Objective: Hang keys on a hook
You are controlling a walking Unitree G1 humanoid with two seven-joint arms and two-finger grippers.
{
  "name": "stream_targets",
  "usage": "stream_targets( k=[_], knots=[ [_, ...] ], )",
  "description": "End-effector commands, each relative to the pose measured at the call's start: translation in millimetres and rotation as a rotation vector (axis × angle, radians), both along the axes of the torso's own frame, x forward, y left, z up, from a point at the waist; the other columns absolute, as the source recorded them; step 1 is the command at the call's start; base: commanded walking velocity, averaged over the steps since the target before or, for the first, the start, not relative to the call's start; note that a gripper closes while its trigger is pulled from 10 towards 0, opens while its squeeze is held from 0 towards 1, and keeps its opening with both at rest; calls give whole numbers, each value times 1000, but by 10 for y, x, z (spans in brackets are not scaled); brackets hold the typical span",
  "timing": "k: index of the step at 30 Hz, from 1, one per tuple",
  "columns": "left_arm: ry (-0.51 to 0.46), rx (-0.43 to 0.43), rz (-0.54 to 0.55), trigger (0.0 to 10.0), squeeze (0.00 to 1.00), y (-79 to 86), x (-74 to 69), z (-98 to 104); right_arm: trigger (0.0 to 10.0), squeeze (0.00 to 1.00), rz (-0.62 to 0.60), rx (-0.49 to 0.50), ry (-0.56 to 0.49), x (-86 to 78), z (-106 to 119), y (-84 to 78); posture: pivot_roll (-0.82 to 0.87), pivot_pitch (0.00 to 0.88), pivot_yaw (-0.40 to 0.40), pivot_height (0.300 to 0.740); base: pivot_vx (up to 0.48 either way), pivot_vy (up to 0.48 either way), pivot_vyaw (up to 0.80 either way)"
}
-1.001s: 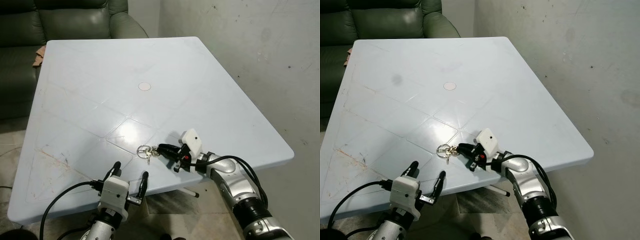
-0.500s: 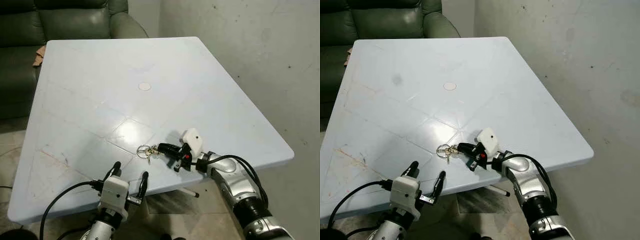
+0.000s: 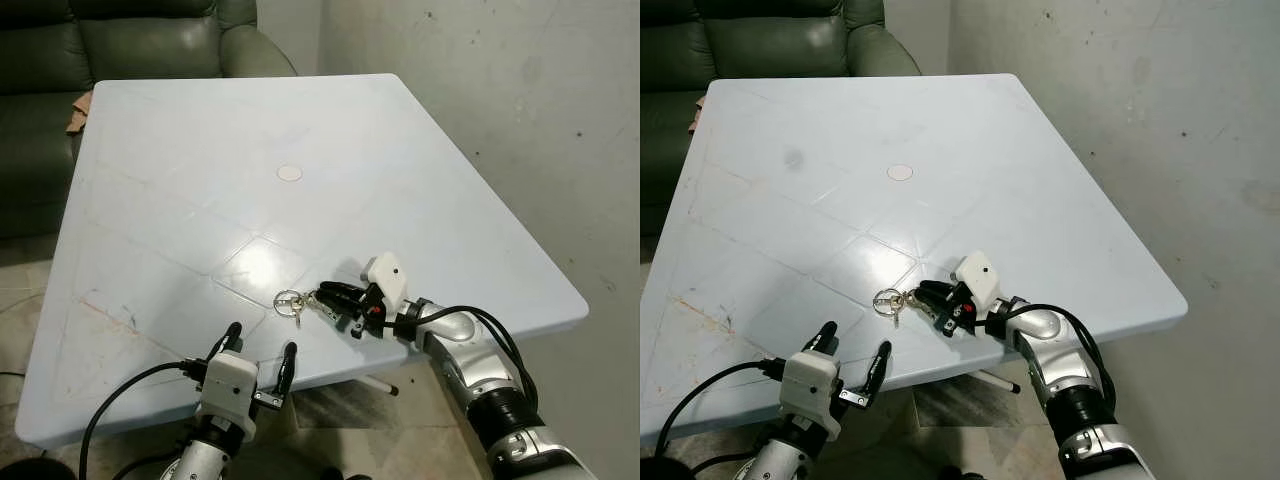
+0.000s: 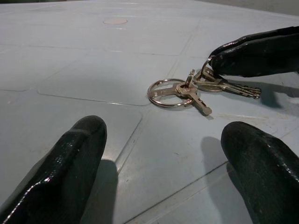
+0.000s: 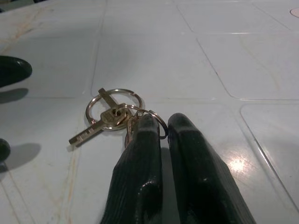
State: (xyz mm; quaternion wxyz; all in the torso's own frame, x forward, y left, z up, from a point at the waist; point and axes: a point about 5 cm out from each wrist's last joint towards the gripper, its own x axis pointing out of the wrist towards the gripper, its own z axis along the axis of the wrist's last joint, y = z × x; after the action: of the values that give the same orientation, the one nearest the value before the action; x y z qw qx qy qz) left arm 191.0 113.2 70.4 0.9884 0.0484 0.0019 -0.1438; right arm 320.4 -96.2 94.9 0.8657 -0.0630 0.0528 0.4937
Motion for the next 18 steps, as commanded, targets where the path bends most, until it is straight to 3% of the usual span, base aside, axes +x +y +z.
stream_targets(
  k=[1, 18],
  knots=[
    [-3, 5, 1, 10000, 0, 1, -6, 21, 10000, 0, -7, -22, -16, 20, 10, -16, 61, 141, -89, 740, 0, 0, 0],
    [-3, 5, 6, 10000, 0, 9, -3, 26, 10000, 0, 5, -39, -4, -3, -36, -23, 61, 147, -89, 740, 0, 0, 0]
  ],
)
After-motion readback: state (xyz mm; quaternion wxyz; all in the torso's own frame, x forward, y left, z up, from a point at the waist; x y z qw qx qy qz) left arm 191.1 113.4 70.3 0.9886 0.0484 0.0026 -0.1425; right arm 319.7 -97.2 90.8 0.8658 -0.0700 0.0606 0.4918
